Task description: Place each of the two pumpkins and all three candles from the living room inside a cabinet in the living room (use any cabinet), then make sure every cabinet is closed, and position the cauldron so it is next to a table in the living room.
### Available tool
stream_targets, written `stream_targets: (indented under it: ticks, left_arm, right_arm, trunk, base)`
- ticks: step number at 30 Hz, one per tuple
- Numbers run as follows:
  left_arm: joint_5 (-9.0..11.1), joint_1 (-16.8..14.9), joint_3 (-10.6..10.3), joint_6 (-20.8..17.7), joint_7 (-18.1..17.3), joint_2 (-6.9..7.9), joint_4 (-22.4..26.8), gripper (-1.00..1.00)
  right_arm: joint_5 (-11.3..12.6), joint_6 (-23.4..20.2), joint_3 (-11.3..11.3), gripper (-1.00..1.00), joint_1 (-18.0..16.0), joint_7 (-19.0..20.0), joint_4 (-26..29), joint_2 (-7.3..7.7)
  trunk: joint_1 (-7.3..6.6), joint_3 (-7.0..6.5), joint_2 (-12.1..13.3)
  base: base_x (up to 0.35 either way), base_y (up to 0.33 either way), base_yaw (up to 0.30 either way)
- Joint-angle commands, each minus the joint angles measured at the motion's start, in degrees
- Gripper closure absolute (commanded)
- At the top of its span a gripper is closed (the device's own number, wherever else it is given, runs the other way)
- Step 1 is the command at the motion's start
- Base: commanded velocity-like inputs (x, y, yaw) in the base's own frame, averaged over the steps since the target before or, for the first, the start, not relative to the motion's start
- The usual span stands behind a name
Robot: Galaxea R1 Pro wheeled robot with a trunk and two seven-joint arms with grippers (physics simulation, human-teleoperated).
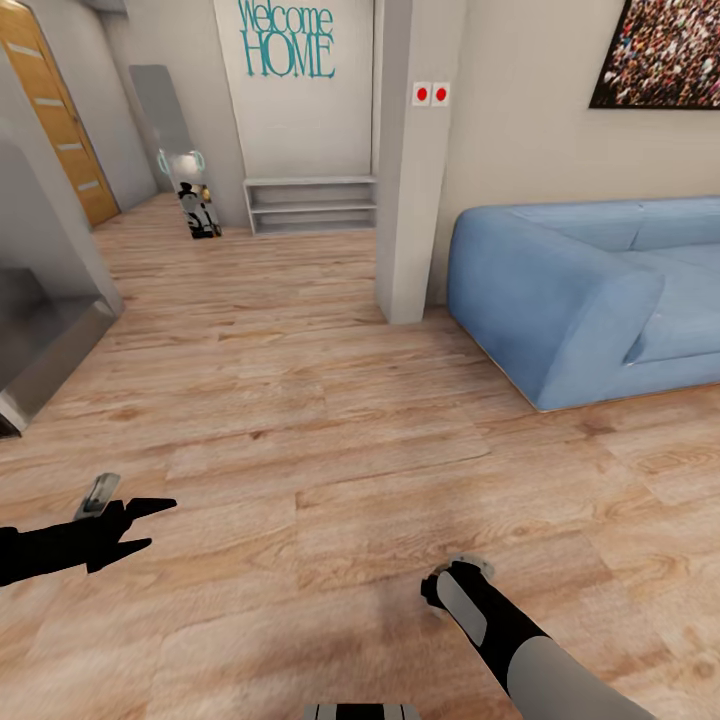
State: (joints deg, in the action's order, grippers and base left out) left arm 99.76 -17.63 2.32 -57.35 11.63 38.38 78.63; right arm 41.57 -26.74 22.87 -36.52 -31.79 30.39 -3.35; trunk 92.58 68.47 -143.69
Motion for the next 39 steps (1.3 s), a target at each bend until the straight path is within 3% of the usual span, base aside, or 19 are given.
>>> stream_targets:
  ticks: [1,23,39]
  left_arm:
    - [0.61,-0.03,0.05,-0.18,0.59,0.01,0.03,-1.0]
    - [0.52,0.05,-0.1,-0.13,0.62,-0.06,0.2,-1.0]
    - [0.52,0.05,-0.21,-0.17,0.59,-0.06,0.21,-1.0]
  right_arm:
    - [0.45,-0.16,0.35,-1.0,-0.04,-0.47,0.09,0.05]
    - [0.45,0.28,0.43,-1.0,-0.04,-0.47,0.06,0.01]
    - [0.45,0.32,0.43,-1.0,-0.01,-0.47,0.02,0.01]
  trunk:
    - [-0.01,0.05,-0.02]
    - [-0.01,0.05,-0.02]
    - [-0.01,0.05,-0.02]
  base:
    - [0.033,0.0,0.0]
    - [0.168,0.0,0.0]
    - [0.034,0.0,0.0]
